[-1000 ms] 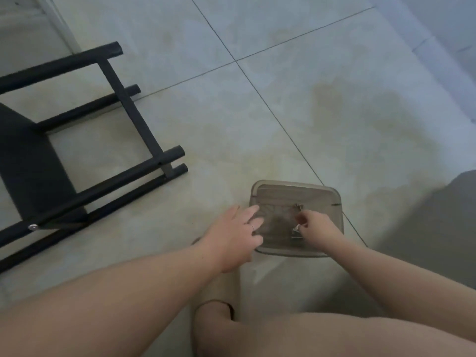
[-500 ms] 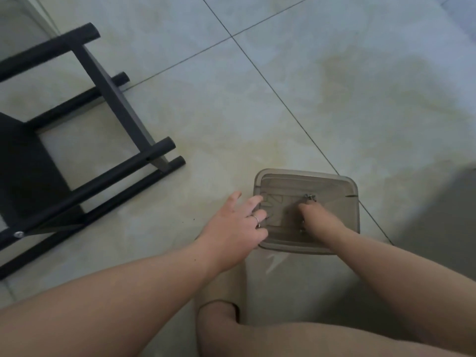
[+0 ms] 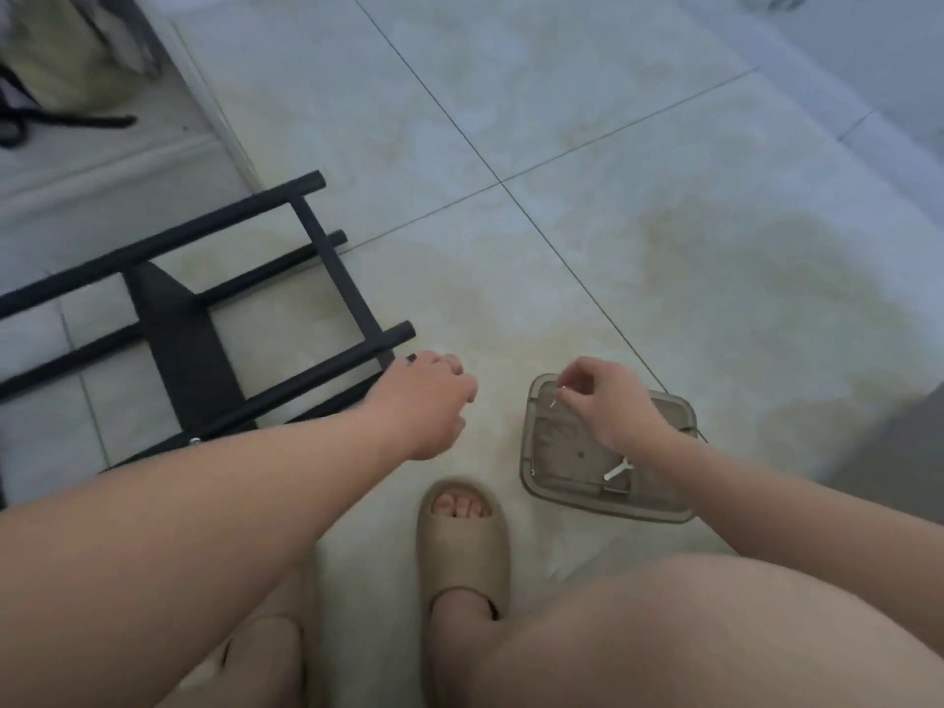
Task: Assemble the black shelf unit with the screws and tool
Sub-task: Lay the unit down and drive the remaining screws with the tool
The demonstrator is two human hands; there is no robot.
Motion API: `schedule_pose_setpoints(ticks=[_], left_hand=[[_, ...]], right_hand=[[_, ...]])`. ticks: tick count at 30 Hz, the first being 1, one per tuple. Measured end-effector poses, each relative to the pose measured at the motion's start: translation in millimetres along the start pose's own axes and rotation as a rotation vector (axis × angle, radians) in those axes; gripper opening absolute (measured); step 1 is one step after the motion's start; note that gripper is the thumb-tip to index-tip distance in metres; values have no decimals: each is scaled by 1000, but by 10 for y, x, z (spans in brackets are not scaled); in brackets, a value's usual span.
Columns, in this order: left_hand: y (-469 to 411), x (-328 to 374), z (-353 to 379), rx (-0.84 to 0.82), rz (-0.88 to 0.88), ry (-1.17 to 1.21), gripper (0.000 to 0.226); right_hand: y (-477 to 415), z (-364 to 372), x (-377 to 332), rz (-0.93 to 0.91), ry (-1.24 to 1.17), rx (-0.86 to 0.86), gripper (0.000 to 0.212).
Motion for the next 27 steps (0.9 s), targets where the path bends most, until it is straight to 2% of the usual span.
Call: schedule_pose_setpoints(ticks=[3,6,12,17,21,27], left_hand=[[262,-372,-229,46,-141,123,32],[475,-818,-358,87,-241,233,27],[537,-1524,-221,230,-508,722,20],[196,-1713,85,175,-573,926,35],[-149,-1708,381,148,-506,1044,52],[-474,-1684,569,92,-426,1293,44]], right_hand=[[83,-2,-573,-54,-90,3,19],[119,115,-1046,-58,-165,-21,15],[63,536,-1543,-68,-297,-118,11],[-153,860,-1514,-98,-302,-101,16],[-350,1067,-1369,-114,-380,-76,14],[-473,1286,-1168,-89,-541,-59,13]])
Point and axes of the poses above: each hand's wrist, its own y-axis away from the middle knuckle, its own z-axis out of the palm, x = y × z, the point moved 3 cm from there along -y, towards the middle knuckle
